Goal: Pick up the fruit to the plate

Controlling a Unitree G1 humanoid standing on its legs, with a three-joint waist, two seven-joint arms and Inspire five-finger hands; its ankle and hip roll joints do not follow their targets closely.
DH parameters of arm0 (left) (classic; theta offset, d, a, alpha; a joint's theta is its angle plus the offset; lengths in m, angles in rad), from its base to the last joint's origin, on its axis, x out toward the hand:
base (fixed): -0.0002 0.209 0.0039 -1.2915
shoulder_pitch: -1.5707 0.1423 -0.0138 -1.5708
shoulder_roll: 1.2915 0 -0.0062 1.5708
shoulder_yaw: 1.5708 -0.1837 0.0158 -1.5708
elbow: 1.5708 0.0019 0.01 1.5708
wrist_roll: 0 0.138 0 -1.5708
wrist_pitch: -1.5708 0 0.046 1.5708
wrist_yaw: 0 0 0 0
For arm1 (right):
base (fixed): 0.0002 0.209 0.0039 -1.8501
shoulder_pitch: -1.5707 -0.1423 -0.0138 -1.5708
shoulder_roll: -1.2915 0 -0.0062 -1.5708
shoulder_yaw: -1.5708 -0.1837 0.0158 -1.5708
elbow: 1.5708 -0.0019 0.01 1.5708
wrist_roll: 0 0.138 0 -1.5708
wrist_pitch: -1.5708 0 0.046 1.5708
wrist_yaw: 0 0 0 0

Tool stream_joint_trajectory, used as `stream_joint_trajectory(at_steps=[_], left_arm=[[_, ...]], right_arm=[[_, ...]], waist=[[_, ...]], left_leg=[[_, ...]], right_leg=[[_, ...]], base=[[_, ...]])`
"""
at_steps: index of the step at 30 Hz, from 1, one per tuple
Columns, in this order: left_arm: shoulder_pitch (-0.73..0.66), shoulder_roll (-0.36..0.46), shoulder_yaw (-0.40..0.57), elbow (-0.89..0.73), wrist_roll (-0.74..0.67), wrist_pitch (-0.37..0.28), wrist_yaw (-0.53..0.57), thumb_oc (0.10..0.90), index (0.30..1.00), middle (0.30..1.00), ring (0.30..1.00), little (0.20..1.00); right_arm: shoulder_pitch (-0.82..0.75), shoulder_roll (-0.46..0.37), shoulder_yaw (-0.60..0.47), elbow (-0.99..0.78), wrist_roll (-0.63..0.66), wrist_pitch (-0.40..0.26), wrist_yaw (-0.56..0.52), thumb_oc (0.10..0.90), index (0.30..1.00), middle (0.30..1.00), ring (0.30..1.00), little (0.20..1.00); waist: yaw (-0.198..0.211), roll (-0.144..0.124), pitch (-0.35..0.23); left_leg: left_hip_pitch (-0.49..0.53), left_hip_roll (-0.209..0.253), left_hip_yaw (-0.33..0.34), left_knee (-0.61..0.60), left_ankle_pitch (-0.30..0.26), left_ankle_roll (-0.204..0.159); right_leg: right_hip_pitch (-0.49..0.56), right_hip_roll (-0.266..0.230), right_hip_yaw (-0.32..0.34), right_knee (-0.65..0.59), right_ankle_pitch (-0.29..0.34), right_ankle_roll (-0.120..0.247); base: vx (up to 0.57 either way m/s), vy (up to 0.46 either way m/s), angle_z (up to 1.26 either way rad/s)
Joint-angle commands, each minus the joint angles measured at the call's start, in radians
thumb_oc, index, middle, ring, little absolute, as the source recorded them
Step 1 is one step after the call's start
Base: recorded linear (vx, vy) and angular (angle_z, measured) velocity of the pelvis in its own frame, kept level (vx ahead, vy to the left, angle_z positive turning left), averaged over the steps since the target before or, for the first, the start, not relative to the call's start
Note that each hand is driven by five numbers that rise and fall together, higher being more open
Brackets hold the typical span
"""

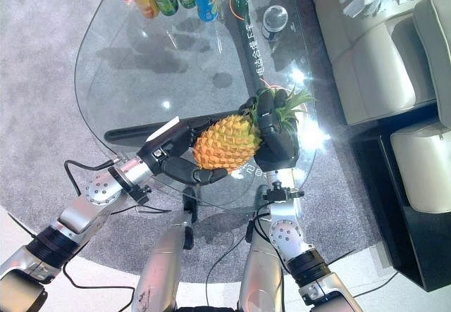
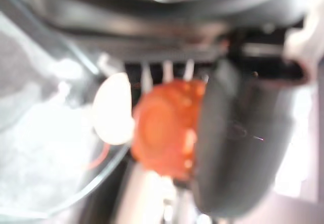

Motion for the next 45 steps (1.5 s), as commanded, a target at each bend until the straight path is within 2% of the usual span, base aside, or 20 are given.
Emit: stream_joint_trajectory(at_steps=[1,7,21,27,29,32,38,45], left_arm=[[0.030,-0.028,-0.069,-0.119,0.069,0.024,-0.030,0.800,0.900,0.900,0.900,0.900],[0.030,-0.029,-0.064,-0.112,0.072,0.028,-0.029,0.800,0.900,0.900,0.900,0.900],[0.049,-0.026,-0.043,-0.090,0.081,0.029,-0.010,0.800,0.900,0.900,0.900,0.900],[0.063,-0.012,-0.034,-0.094,0.087,0.031,-0.011,0.800,0.900,0.900,0.900,0.900],[0.065,-0.012,-0.032,-0.093,0.092,0.042,-0.003,0.800,0.900,0.900,0.900,0.900],[0.082,-0.004,-0.027,-0.094,0.087,0.062,0.018,0.800,0.900,0.900,0.900,0.900],[0.090,-0.002,-0.036,-0.075,0.099,0.070,0.050,0.800,0.900,0.900,0.900,0.900],[0.099,-0.012,-0.051,-0.061,0.124,0.056,0.083,0.800,0.900,0.900,0.900,0.900]], right_arm=[[-0.172,0.061,0.041,-0.300,-0.091,-0.010,0.235,0.100,0.300,0.300,0.300,0.200],[-0.174,0.054,0.035,-0.295,-0.110,-0.014,0.222,0.100,0.300,0.300,0.300,0.200],[-0.168,0.009,-0.016,-0.268,-0.237,-0.067,0.117,0.100,0.300,0.300,0.300,0.200],[-0.155,-0.031,-0.048,-0.263,-0.365,-0.102,0.012,0.100,0.300,0.300,0.300,0.200],[-0.151,-0.047,-0.060,-0.257,-0.491,-0.098,-0.091,0.100,0.300,0.300,0.300,0.200],[-0.143,-0.104,-0.071,-0.251,-0.608,-0.106,-0.207,0.100,0.300,0.300,0.300,0.200],[-0.151,-0.137,-0.086,-0.256,-0.664,-0.116,-0.287,0.100,0.300,0.300,0.300,0.200],[-0.175,-0.158,-0.099,-0.271,-0.780,-0.096,-0.419,0.100,0.300,0.300,0.300,0.200]], waist=[[-0.027,-0.014,-0.024],[-0.027,-0.016,-0.024],[-0.032,-0.019,-0.024],[-0.035,-0.021,-0.024],[-0.038,-0.023,-0.024],[-0.042,-0.027,-0.024],[-0.047,-0.028,-0.024],[-0.049,-0.024,-0.024]], left_leg=[[-0.039,-0.138,0.051,0.142,-0.138,0.064],[-0.040,-0.138,0.051,0.148,-0.140,0.063],[-0.041,-0.131,0.055,0.152,-0.142,0.061],[-0.038,-0.129,0.055,0.148,-0.142,0.061],[-0.038,-0.128,0.055,0.147,-0.141,0.061],[-0.039,-0.123,0.060,0.146,-0.138,0.061],[-0.041,-0.121,0.061,0.138,-0.134,0.061],[-0.049,-0.119,0.062,0.133,-0.133,0.060]], right_leg=[[0.067,0.094,-0.079,-0.096,0.029,-0.024],[0.068,0.093,-0.081,-0.094,0.026,-0.025],[0.065,0.096,-0.081,-0.085,0.022,-0.025],[0.067,0.098,-0.082,-0.085,0.020,-0.024],[0.066,0.100,-0.080,-0.085,0.020,-0.024],[0.063,0.102,-0.079,-0.084,0.020,-0.024],[0.059,0.108,-0.073,-0.087,0.021,-0.024],[0.050,0.110,-0.068,-0.089,0.020,-0.024]], base=[[0.00,0.000,0.00],[0.00,0.000,0.00],[0.00,0.000,0.00],[0.00,0.000,0.00],[0.00,0.000,0.00],[0.00,0.000,0.00],[0.00,0.000,0.00],[0.00,0.000,0.00]])
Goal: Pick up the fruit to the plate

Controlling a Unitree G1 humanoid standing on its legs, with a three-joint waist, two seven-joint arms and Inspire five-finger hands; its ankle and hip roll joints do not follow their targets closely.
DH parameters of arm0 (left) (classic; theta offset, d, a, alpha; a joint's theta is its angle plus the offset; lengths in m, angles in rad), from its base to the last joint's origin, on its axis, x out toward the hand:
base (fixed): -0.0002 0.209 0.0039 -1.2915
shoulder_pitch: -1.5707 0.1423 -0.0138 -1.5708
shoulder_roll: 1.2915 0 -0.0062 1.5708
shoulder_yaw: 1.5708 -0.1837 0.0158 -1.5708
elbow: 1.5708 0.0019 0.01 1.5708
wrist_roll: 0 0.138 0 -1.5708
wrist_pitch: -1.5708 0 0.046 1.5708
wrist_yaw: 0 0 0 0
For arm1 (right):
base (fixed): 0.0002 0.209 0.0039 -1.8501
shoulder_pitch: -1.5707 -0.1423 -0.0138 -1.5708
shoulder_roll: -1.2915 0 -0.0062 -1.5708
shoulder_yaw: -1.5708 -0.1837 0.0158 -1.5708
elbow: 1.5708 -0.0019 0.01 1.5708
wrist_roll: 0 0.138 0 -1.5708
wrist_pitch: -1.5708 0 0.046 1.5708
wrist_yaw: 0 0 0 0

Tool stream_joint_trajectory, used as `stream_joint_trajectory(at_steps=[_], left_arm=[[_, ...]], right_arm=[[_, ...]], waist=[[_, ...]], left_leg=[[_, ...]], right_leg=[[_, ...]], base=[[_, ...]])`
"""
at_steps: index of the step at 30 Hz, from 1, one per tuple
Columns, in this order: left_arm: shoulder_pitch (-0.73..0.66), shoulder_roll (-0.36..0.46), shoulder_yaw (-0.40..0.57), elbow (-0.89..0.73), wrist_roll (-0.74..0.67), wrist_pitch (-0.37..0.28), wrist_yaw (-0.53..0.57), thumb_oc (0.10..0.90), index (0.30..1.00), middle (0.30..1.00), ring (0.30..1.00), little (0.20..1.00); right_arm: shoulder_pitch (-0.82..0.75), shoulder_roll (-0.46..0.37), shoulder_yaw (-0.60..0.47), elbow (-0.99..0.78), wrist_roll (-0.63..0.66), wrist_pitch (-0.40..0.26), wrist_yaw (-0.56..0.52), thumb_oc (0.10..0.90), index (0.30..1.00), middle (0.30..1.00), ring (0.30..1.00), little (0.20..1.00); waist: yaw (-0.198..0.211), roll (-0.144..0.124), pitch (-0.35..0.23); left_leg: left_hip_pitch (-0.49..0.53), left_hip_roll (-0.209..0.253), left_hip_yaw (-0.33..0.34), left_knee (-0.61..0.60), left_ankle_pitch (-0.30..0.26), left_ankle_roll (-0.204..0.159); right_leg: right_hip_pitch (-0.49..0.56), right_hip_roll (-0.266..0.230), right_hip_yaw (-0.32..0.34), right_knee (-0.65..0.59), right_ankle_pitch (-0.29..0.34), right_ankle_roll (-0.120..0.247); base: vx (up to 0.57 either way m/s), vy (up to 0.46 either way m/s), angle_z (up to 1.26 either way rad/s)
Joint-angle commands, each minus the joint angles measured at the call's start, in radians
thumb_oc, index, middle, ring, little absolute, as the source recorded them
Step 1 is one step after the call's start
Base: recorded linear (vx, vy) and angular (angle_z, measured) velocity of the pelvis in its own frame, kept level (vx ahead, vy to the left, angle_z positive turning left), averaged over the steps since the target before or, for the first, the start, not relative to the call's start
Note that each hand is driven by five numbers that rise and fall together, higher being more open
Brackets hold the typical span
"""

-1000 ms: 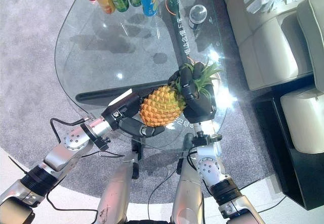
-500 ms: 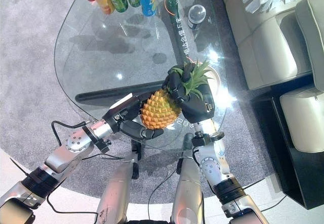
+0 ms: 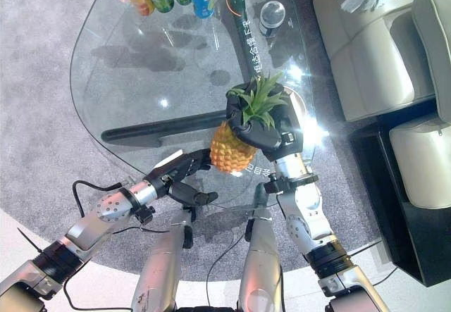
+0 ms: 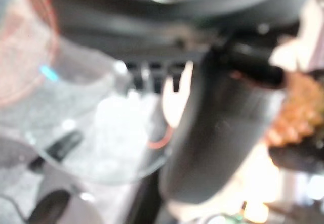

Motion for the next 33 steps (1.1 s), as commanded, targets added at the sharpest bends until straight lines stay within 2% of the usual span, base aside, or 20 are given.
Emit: stream_joint_trajectory(at_steps=[1,10,14,20,24,26,30,33], left_arm=[[-0.003,0.005,-0.004,-0.107,0.035,-0.078,0.025,0.800,0.900,0.900,0.900,0.900],[0.008,-0.016,-0.015,-0.071,0.041,-0.085,0.051,0.800,0.900,0.900,0.900,0.900],[0.005,-0.034,-0.026,-0.042,0.037,-0.074,0.083,0.800,0.900,0.900,0.900,0.900],[0.013,-0.074,-0.049,0.023,0.020,-0.059,0.144,0.800,0.900,0.900,0.900,0.900],[0.032,-0.109,-0.057,0.081,-0.040,-0.057,0.165,0.800,0.900,0.900,0.900,0.900],[0.048,-0.149,-0.061,0.149,-0.083,-0.069,0.184,0.800,0.900,0.900,0.900,0.900],[0.069,-0.194,-0.065,0.241,-0.043,-0.072,0.272,0.800,0.900,0.900,0.900,0.900],[0.081,-0.210,-0.066,0.278,-0.017,-0.068,0.279,0.800,0.900,0.900,0.900,0.900]], right_arm=[[-0.115,-0.012,-0.053,-0.218,-0.091,-0.093,-0.030,0.100,0.300,0.300,0.300,0.200],[-0.145,-0.032,-0.063,-0.231,-0.198,-0.076,-0.143,0.100,0.300,0.300,0.300,0.200],[-0.163,-0.028,-0.063,-0.193,-0.289,-0.003,-0.270,0.100,0.300,0.300,0.300,0.200],[-0.204,-0.026,-0.051,-0.147,-0.388,0.022,-0.377,0.100,0.300,0.300,0.300,0.200],[-0.238,-0.033,-0.044,-0.111,-0.455,0.031,-0.453,0.100,0.300,0.300,0.300,0.200],[-0.283,-0.046,-0.044,-0.065,-0.541,0.035,-0.529,0.100,0.300,0.300,0.300,0.200],[-0.345,-0.075,-0.048,0.018,-0.642,0.037,-0.627,0.100,0.300,0.300,0.300,0.200],[-0.378,-0.096,-0.047,0.060,-0.687,0.041,-0.686,0.100,0.300,0.300,0.300,0.200]], waist=[[-0.030,-0.022,-0.025],[-0.030,-0.020,-0.025],[-0.029,-0.017,-0.025],[-0.025,-0.010,-0.025],[-0.019,0.000,-0.025],[-0.012,0.011,-0.025],[-0.001,0.029,-0.025],[0.004,0.038,-0.025]], left_leg=[[-0.031,-0.119,0.059,0.124,-0.128,0.054],[-0.032,-0.121,0.058,0.125,-0.129,0.055],[-0.041,-0.122,0.058,0.126,-0.129,0.054],[-0.064,-0.125,0.056,0.125,-0.124,0.052],[-0.075,-0.125,0.056,0.129,-0.128,0.051],[-0.089,-0.128,0.057,0.123,-0.124,0.050],[-0.109,-0.136,0.053,0.123,-0.121,0.049],[-0.120,-0.138,0.056,0.121,-0.118,0.048]], right_leg=[[0.057,0.110,-0.070,-0.073,0.005,-0.026],[0.055,0.111,-0.067,-0.071,0.004,-0.025],[0.047,0.110,-0.067,-0.071,0.004,-0.025],[0.023,0.109,-0.070,-0.069,0.006,-0.024],[0.010,0.108,-0.071,-0.063,0.001,-0.024],[-0.007,0.106,-0.075,-0.064,0.004,-0.023],[-0.032,0.102,-0.079,-0.057,0.006,-0.020],[-0.047,0.102,-0.080,-0.054,0.005,-0.019]], base=[[0.00,0.000,0.00],[0.00,0.000,0.00],[0.00,0.000,0.00],[0.00,0.000,0.00],[0.00,0.009,0.00],[-0.04,0.035,0.00],[-0.03,0.031,0.01],[-0.02,0.037,0.02]])
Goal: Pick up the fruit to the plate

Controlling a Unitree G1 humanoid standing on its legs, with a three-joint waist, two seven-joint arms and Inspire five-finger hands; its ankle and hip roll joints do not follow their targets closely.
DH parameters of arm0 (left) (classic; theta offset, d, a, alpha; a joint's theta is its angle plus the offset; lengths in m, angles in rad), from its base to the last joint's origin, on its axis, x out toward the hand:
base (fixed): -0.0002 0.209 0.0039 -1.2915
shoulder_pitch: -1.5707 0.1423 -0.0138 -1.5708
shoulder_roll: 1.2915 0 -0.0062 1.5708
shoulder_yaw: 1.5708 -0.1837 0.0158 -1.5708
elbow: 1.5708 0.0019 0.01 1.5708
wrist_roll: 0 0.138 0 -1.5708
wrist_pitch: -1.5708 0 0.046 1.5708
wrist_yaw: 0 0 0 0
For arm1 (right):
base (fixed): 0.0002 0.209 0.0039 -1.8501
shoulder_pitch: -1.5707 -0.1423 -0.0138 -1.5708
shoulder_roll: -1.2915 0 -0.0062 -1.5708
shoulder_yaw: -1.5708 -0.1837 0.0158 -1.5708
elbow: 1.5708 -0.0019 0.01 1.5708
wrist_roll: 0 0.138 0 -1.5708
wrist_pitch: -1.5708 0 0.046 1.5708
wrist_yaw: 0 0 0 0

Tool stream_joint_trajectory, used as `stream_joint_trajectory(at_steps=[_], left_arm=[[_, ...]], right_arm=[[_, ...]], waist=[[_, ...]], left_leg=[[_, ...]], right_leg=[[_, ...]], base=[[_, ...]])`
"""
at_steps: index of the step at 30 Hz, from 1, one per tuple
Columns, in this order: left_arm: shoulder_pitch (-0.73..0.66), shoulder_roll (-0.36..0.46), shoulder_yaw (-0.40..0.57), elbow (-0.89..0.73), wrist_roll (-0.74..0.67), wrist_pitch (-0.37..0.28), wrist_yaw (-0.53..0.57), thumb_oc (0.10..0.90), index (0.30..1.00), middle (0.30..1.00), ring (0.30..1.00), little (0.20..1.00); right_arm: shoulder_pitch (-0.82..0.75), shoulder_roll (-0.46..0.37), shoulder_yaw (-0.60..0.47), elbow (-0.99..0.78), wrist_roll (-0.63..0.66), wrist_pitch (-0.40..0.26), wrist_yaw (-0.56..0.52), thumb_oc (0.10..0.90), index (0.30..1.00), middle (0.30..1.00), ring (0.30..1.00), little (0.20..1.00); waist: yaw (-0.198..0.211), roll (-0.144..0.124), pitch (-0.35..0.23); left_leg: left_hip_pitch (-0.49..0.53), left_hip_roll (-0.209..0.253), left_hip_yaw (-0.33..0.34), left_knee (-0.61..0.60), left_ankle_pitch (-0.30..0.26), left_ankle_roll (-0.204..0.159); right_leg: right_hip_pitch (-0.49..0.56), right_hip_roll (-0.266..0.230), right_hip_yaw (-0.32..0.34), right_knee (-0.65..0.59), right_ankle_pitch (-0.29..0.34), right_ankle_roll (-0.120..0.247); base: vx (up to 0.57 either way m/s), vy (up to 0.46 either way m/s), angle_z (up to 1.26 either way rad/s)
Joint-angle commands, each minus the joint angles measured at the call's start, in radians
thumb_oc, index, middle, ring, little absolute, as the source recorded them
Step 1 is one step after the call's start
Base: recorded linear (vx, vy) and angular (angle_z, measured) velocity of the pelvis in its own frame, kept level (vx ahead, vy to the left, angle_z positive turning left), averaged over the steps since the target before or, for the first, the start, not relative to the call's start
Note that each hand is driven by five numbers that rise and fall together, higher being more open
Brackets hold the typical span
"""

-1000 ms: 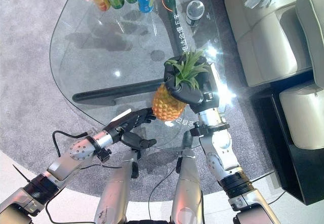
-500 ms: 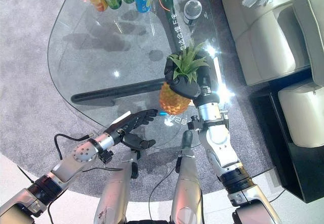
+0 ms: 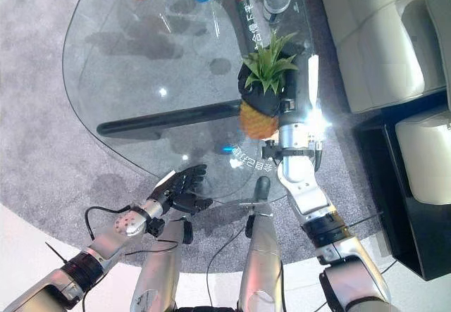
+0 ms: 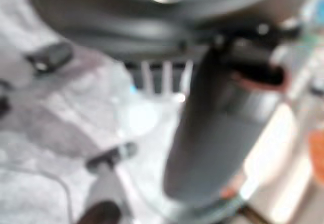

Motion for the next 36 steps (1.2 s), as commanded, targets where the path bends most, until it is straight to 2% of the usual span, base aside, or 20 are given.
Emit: stream_joint_trajectory(at_steps=[1,6,15,19,31,36], left_arm=[[0.035,-0.025,-0.012,-0.066,0.045,-0.055,0.013,0.800,0.900,0.900,0.900,0.900],[0.050,-0.031,-0.055,-0.038,0.044,-0.047,0.024,0.800,0.900,0.900,0.900,0.900],[0.060,-0.046,-0.087,-0.013,0.014,-0.078,0.038,0.800,0.900,0.900,0.900,0.900],[0.058,-0.050,-0.118,-0.032,0.009,-0.080,0.054,0.800,0.900,0.900,0.900,0.900],[0.045,-0.043,-0.174,-0.102,-0.020,-0.107,0.093,0.800,0.900,0.900,0.900,0.900],[0.034,-0.046,-0.185,-0.144,-0.026,-0.105,0.118,0.800,0.900,0.900,0.900,0.900]], right_arm=[[-0.138,-0.096,-0.048,-0.104,-0.119,-0.101,-0.103,0.100,0.300,0.300,0.300,0.200],[-0.179,-0.123,-0.042,-0.045,-0.176,-0.107,-0.211,0.100,0.300,0.300,0.300,0.200],[-0.238,-0.159,-0.056,0.018,-0.286,-0.088,-0.391,0.100,0.300,0.300,0.300,0.200],[-0.275,-0.176,-0.055,0.082,-0.346,-0.108,-0.495,0.100,0.300,0.300,0.300,0.200],[-0.328,-0.180,-0.037,0.179,-0.355,-0.141,-0.528,0.100,0.300,0.300,0.300,0.200],[-0.345,-0.175,-0.022,0.194,-0.367,-0.160,-0.537,0.100,0.300,0.300,0.300,0.200]], waist=[[-0.017,0.039,-0.024],[-0.013,0.051,-0.024],[-0.009,0.074,-0.024],[-0.002,0.093,-0.024],[0.011,0.142,-0.024],[0.016,0.154,-0.024]], left_leg=[[-0.040,-0.138,0.061,0.108,-0.121,0.049],[-0.048,-0.143,0.061,0.103,-0.118,0.046],[-0.071,-0.148,0.065,0.104,-0.117,0.046],[-0.102,-0.153,0.065,0.107,-0.112,0.045],[-0.193,-0.161,0.060,0.124,-0.099,0.044],[-0.232,-0.164,0.056,0.139,-0.098,0.045]], right_leg=[[0.025,0.102,-0.080,-0.056,0.000,-0.017],[0.015,0.100,-0.082,-0.056,0.000,-0.015],[-0.018,0.097,-0.079,-0.041,-0.002,-0.013],[-0.054,0.095,-0.083,-0.029,-0.003,-0.013],[-0.159,0.092,-0.084,0.018,-0.015,-0.024],[-0.200,0.092,-0.082,0.037,-0.018,-0.029]], base=[[-0.01,0.047,0.01],[-0.01,0.028,0.00],[0.00,0.017,0.00],[-0.01,0.002,0.00],[0.00,0.001,0.03],[0.00,0.004,0.01]])
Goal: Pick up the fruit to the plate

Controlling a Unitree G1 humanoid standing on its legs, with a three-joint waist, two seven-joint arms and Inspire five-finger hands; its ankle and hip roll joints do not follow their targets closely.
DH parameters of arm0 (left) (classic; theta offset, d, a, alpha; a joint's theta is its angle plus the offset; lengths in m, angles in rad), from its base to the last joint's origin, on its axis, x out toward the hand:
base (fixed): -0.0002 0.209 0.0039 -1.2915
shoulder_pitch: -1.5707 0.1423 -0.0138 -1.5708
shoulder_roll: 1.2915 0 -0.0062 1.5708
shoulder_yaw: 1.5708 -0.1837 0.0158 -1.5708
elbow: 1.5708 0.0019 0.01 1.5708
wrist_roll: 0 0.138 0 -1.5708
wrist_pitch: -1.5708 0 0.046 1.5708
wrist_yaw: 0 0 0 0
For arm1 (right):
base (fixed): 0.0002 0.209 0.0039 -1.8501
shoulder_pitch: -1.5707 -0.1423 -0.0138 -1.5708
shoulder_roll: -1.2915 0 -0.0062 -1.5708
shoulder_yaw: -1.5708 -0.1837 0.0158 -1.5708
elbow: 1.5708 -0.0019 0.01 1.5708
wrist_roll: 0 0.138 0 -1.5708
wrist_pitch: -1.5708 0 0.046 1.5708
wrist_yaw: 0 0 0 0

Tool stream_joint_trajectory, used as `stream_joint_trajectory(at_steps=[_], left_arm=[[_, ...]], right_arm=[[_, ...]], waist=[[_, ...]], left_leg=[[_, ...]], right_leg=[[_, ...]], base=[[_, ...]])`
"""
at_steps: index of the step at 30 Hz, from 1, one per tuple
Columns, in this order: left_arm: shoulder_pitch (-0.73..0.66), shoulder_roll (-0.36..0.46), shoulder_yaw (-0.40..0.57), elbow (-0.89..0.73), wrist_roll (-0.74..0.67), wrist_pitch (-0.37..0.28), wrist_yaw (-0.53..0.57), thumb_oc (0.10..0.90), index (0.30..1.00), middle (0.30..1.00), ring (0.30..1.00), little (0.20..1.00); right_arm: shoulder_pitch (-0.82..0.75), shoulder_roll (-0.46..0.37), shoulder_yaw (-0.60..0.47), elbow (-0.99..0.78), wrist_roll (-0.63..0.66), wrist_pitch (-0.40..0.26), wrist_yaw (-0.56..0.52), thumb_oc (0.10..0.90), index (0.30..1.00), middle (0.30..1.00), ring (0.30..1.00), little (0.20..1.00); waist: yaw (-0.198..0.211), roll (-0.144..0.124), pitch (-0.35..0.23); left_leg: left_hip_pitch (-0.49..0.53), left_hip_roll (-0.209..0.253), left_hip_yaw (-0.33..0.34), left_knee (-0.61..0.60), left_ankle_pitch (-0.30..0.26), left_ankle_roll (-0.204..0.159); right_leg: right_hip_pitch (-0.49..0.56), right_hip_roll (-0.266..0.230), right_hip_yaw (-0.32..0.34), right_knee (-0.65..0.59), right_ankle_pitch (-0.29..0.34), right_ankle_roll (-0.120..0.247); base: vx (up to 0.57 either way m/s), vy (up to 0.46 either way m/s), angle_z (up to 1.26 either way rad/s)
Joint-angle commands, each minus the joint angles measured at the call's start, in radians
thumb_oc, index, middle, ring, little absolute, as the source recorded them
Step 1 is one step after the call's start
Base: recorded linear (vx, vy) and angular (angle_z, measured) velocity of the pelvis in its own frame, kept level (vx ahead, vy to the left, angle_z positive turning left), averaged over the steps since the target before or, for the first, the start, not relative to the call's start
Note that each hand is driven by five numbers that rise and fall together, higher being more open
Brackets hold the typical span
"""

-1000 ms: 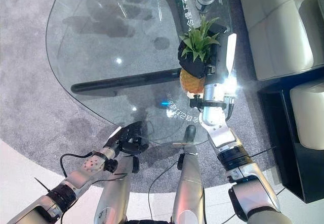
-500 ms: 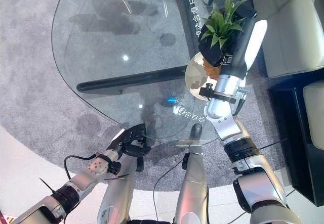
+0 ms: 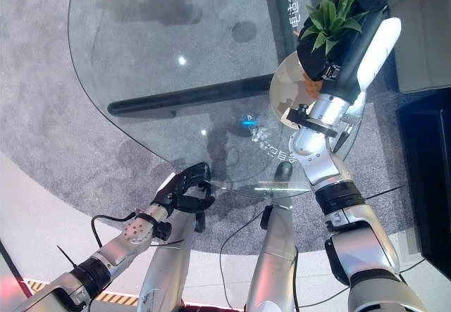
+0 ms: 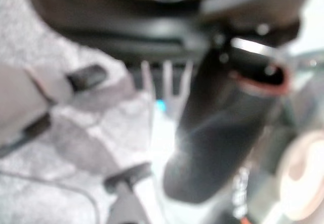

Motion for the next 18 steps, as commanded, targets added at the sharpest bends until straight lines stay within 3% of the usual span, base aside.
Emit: stream_joint_trajectory(at_steps=[1,18], left_arm=[[0.040,-0.034,-0.106,-0.108,-0.019,-0.010,0.003,0.800,0.900,0.900,0.900,0.900],[0.018,-0.032,-0.136,-0.146,-0.031,-0.020,0.037,0.800,0.900,0.900,0.900,0.900]], right_arm=[[-0.140,-0.103,-0.001,-0.097,-0.075,-0.133,-0.078,0.100,0.300,0.300,0.300,0.200],[-0.195,-0.093,0.013,-0.031,-0.097,-0.212,-0.097,0.100,0.300,0.300,0.300,0.200]], waist=[[-0.023,0.078,-0.022],[-0.007,0.103,-0.022]], left_leg=[[-0.070,-0.133,0.060,0.118,-0.110,0.036],[-0.141,-0.135,0.052,0.148,-0.106,0.045]], right_leg=[[-0.013,0.123,-0.094,-0.046,0.002,-0.040],[-0.103,0.104,-0.093,0.008,-0.002,-0.036]], base=[[0.00,0.000,0.00],[0.01,0.009,0.03]])
